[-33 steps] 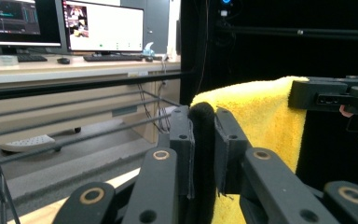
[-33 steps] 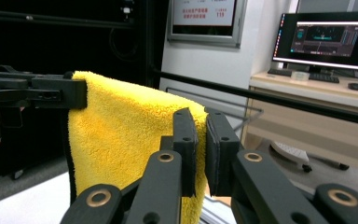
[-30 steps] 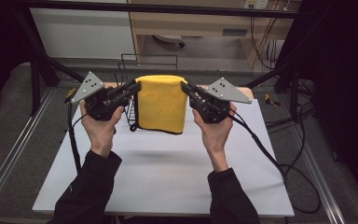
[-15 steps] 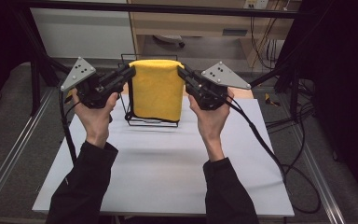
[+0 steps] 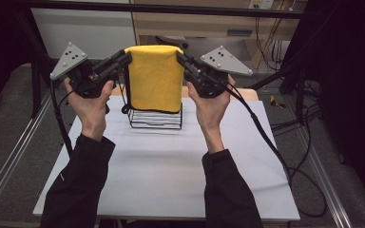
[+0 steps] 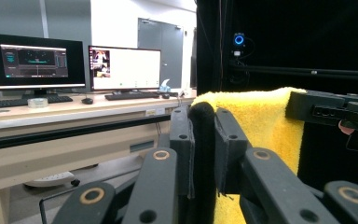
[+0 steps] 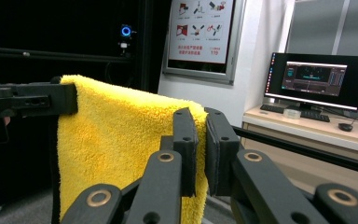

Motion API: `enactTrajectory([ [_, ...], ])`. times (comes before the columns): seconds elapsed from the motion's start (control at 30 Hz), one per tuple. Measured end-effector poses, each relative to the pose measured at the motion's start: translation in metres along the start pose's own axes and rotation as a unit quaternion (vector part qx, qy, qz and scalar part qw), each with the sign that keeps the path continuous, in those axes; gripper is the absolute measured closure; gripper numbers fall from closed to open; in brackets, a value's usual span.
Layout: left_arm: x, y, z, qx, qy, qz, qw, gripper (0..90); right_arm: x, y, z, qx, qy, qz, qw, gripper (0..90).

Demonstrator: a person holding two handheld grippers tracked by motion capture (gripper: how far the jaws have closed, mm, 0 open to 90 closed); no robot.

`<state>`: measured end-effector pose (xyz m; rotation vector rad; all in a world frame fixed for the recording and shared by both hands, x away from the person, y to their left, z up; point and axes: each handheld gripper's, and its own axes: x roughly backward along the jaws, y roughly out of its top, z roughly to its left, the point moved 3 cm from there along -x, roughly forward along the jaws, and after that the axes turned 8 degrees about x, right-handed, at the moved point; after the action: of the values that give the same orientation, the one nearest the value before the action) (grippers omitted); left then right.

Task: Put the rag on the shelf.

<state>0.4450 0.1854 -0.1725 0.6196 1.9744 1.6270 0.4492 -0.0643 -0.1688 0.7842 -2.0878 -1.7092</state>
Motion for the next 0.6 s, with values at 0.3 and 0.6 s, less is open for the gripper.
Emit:
enactTrajectory([
  [0.3, -0.007, 0.014, 0.012, -0.005, 0.010, -0.004, 0.9999, 79.7, -0.016, 0.011, -0.004, 0.000, -0.001, -0.003, 1.0000, 84.4],
  [0.6, -0.016, 0.032, 0.024, -0.001, 0.018, -0.007, 0.9998, 79.7, -0.034, 0.027, -0.009, 0.005, -0.003, -0.007, 1.0000, 84.4],
])
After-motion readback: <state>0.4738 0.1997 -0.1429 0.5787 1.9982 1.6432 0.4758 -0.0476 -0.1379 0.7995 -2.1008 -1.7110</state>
